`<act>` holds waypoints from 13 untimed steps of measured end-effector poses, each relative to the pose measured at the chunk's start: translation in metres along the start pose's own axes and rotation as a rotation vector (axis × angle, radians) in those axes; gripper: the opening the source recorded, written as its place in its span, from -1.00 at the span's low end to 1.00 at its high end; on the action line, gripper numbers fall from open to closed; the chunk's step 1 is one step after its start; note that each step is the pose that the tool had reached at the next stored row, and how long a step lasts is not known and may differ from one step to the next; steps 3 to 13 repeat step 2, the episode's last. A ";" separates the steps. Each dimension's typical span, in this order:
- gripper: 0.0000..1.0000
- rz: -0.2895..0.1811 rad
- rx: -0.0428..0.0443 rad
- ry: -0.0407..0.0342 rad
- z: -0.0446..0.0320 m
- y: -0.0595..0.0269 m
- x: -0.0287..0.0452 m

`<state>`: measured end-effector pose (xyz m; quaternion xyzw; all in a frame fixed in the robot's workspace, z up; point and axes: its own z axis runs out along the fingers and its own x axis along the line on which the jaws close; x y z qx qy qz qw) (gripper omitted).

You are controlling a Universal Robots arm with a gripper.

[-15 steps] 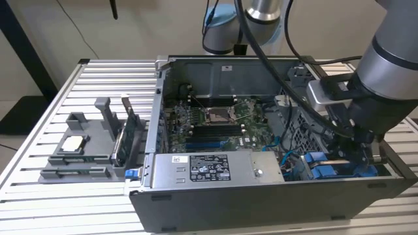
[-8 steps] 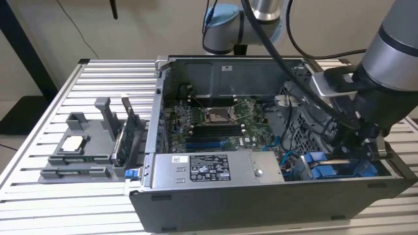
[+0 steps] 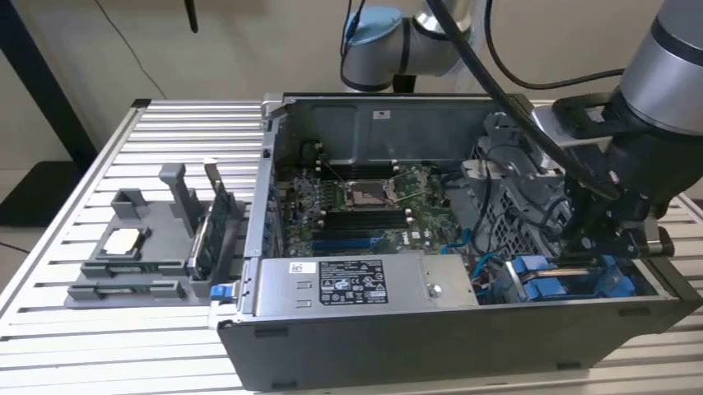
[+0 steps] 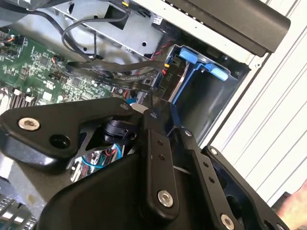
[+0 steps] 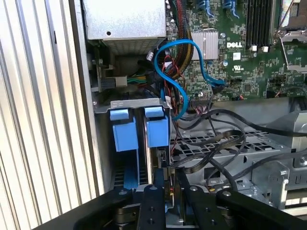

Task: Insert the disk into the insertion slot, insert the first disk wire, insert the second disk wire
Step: 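Insert the second disk wire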

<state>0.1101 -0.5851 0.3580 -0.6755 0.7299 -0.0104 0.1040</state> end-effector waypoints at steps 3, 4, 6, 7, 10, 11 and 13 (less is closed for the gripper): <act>-0.52 0.000 0.0000 0.0000 0.0000 0.0000 0.0000; -0.52 0.000 0.0000 0.0000 0.0000 0.0000 0.0000; -0.52 0.000 0.0000 0.0000 0.0000 0.0000 0.0000; -0.52 0.000 0.0000 0.0000 0.0000 0.0000 0.0000; -0.52 0.000 0.0000 0.0000 0.0000 0.0000 0.0000; -0.52 0.000 0.0000 0.0000 0.0000 0.0000 0.0000; -0.52 0.000 0.0000 0.0000 0.0000 0.0000 0.0000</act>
